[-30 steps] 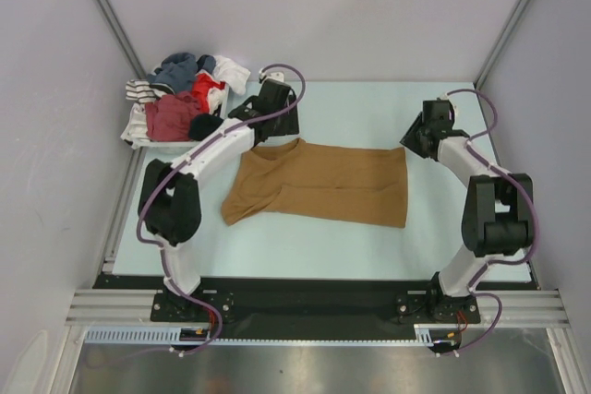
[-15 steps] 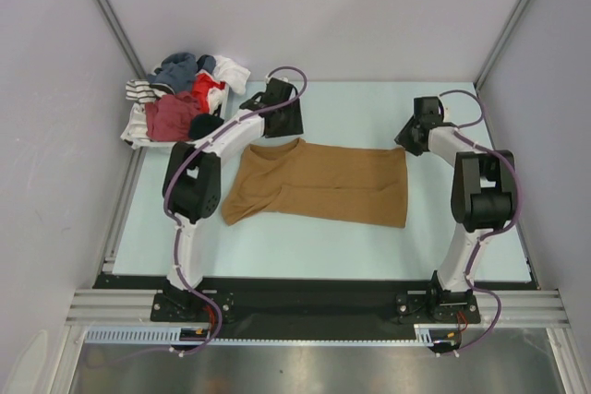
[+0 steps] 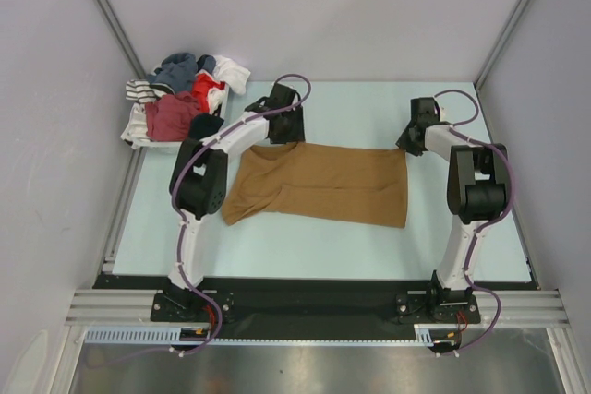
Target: Fold and stack the tank tops
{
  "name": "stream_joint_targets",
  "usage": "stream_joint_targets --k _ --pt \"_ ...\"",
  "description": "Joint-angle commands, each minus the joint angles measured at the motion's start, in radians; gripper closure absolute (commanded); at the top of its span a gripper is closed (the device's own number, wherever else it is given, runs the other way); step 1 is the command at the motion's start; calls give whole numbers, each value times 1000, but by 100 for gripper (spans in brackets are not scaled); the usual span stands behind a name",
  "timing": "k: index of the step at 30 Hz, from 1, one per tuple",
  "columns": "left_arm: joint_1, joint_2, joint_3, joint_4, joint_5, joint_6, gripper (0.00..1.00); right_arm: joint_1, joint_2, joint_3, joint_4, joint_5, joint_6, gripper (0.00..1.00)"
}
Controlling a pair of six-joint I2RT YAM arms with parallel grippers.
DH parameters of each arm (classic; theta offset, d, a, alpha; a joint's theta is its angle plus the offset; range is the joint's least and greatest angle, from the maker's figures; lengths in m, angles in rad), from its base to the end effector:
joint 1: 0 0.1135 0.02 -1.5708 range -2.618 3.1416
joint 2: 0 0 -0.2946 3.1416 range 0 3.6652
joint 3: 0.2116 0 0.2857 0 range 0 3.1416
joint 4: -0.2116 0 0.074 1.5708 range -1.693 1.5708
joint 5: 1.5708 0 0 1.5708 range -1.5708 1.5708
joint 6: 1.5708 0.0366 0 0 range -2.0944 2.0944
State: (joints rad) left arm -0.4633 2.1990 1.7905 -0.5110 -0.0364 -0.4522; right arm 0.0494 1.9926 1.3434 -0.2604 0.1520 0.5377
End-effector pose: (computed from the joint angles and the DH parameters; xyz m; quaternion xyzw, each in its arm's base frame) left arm 0.4840 -0.2403 0.2080 -0.0006 0.9473 -0.1259 0.2946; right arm 0.4668 0.0175 0.1742 0.2519 0.9092 0.0249 0.3306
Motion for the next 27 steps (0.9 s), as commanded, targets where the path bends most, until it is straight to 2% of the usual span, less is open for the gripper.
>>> stream_joint_targets --k 1,4,6,9,12,19,21,22,23,24,25,26,27 --pt "0 21 63 17 29 33 40 -3 21 37 16 4 -25 69" --pt "0 28 75 16 29 40 41 -3 21 33 27 -14 -27 76" --pt "0 39 83 8 29 47 41 -3 17 30 32 -23 -30 86" --pt "0 54 99 -1 29 52 42 -5 9 26 35 -29 -33 95" --pt "0 68 110 -12 23 55 43 -5 3 22 41 -37 -38 100" --pt "0 120 148 -14 23 60 54 -10 -18 0 67 -61 -41 100" --pt "0 134 159 -8 26 58 60 -11 -25 -7 78 -80 -41 100" --pt "0 139 156 2 24 63 70 -14 -31 -12 81 -88 -41 100" --pt "0 139 156 2 24 63 70 -14 -31 -12 84 -91 -42 100" --pt "0 134 156 8 27 67 76 -14 -34 -15 87 -94 -44 100" --pt "2 133 155 8 29 72 90 -17 -37 -21 90 -98 -44 100" --pt "2 122 152 9 29 76 99 -20 -40 -26 95 -112 -44 100" --pt "0 113 149 12 26 76 99 -23 -47 -30 98 -118 -44 100"
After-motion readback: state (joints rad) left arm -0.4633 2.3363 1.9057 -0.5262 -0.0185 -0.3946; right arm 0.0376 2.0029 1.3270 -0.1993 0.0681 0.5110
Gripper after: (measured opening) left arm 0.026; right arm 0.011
